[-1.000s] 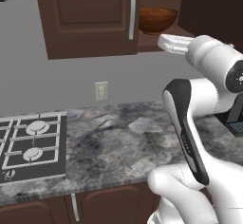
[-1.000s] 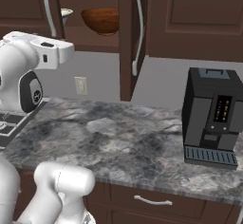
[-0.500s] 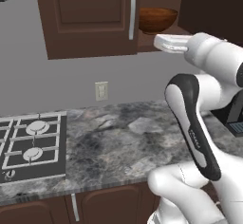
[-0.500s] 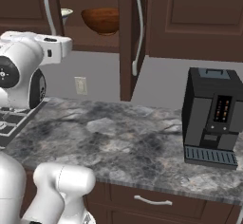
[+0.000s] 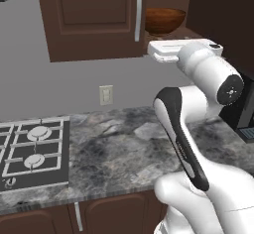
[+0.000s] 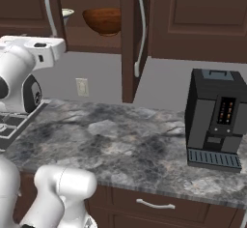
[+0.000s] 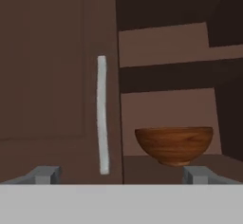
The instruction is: Move the bowls from the cabinet to the plates on the dining table.
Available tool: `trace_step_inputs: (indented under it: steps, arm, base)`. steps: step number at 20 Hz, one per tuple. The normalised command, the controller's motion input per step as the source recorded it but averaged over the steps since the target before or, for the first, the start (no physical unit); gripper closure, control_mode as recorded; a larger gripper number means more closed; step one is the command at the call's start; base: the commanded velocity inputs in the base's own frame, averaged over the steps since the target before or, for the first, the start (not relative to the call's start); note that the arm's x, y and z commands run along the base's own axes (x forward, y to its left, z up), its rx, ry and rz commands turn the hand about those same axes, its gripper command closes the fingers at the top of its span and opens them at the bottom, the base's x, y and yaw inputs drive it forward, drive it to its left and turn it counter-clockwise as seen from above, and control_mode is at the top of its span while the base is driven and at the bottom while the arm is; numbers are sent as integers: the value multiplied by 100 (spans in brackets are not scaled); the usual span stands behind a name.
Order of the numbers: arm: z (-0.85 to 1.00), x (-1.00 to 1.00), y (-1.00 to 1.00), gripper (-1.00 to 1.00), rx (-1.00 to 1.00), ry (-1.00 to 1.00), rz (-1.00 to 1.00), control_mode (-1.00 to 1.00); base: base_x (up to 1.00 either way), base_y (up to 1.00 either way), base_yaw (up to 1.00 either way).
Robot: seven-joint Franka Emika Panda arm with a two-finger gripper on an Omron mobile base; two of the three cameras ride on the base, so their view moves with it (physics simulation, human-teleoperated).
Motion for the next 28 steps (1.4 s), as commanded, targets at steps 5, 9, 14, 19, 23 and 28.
trace_step_inputs:
  steps: [5, 9, 14, 19, 23, 28]
  arm:
    - [-1, 27, 27, -100, 0, -9, -9, -100]
    - [-12, 39, 14, -100, 1, -5, -5, -100]
    - [-12, 43, 2, -100, 0, -3, 0, -100]
    - [-1, 45, 2, -100, 0, 1, 0, -100]
    - [0, 38, 25, -100, -3, 0, 0, -100]
    - [0, 37, 19, -100, -3, 0, -2, -100]
  base:
    - [0, 0, 0]
    - [0, 0, 0]
    - [0, 0, 0]
    - [0, 0, 0]
    - [0, 0, 0]
    - [0, 0, 0]
